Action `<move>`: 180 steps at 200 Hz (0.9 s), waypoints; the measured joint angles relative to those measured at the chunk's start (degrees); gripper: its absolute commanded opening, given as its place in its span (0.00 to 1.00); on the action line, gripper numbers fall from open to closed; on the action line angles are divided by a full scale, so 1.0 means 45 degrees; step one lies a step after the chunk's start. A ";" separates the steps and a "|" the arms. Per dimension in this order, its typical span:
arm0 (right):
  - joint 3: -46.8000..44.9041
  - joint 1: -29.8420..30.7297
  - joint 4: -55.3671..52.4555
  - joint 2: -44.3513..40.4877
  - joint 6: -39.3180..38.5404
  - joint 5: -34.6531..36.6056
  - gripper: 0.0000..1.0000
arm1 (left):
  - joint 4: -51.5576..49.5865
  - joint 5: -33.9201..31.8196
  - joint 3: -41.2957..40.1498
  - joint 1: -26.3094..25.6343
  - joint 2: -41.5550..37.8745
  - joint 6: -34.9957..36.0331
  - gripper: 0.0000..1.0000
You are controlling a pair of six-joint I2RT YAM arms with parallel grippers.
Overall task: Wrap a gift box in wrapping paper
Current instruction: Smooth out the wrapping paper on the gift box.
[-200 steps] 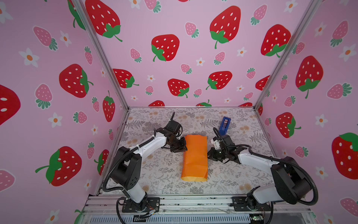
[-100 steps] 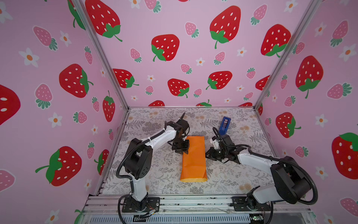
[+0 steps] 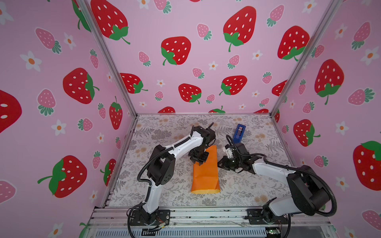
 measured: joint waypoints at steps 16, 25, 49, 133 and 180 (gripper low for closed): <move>0.0000 0.0010 0.0097 0.0073 0.0000 -0.0063 0.10 | -0.0015 0.0165 0.0107 -0.0063 0.0029 0.0005 0.29; 0.0000 0.0010 0.0121 0.0117 0.0000 -0.0097 0.10 | 0.0019 0.0306 0.0117 -0.0063 0.0029 0.0015 0.29; 0.0000 0.0010 0.0121 0.0170 0.0000 -0.0141 0.10 | 0.0403 0.0699 -0.0010 -0.0034 0.0019 -0.0083 0.29; -0.0505 -0.0005 0.0957 0.0165 0.0418 -0.0335 0.10 | 0.4911 0.4663 -0.4080 0.1355 -0.2390 -0.1399 0.28; -0.0782 -0.0029 0.1433 0.0165 0.0835 -0.0476 0.10 | 0.6883 0.6708 -0.4711 0.1243 -0.2341 -0.1957 0.27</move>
